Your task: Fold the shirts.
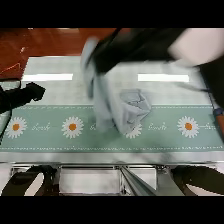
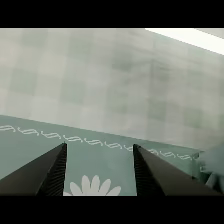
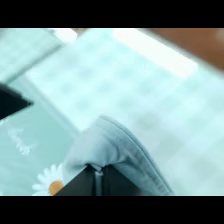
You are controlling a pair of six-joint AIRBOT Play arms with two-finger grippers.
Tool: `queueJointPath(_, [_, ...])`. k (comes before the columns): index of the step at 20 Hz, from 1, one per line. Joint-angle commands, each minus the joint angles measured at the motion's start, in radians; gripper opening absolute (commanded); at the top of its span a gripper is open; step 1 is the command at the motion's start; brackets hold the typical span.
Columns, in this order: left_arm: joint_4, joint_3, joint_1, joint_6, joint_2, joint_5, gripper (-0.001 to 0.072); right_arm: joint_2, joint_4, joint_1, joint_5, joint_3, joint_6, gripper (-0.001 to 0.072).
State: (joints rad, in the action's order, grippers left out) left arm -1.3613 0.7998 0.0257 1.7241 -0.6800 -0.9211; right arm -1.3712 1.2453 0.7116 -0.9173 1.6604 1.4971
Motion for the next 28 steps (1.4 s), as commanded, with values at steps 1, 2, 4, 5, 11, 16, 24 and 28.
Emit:
queueJointPath(1, [-0.007,0.0,0.021,-0.001,0.0,-0.031,0.0508,-0.19,-0.075,0.058,0.081,-0.103,0.151,0.0028])
queueJointPath(2, [-0.006,0.0,0.025,0.003,0.0,-0.034,0.0508,-0.242,-0.137,0.058,0.084,-0.103,0.134,0.0028])
queueJointPath(4, [0.036,-0.006,0.024,0.016,-0.001,-0.037,0.0508,-0.32,-0.293,0.058,0.069,-0.102,0.077,0.0034])
queueJointPath(5, [0.063,-0.011,0.024,0.016,-0.003,-0.043,0.0508,-0.338,-0.34,0.05,0.052,-0.102,0.074,0.0165])
queueJointPath(11, [0.1,-0.039,0.024,0.013,-0.035,-0.151,0.0508,-0.116,-0.076,-0.246,-0.192,-0.084,0.086,0.0405])
queueJointPath(16, [0.301,-0.139,0.024,-0.148,-0.064,-0.246,0.0508,0.202,0.163,-0.629,-0.248,-0.391,0.185,0.0405])
queueJointPath(24, [0.554,-0.224,-0.001,-0.31,-0.314,0.026,0.0508,0.525,-0.039,-0.901,-0.175,-1.012,0.079,0.0405])
queueJointPath(28, [0.694,-0.208,-0.059,-0.412,-0.502,0.181,0.0508,0.53,-0.22,-0.901,-0.159,-1.123,-0.018,0.0405])
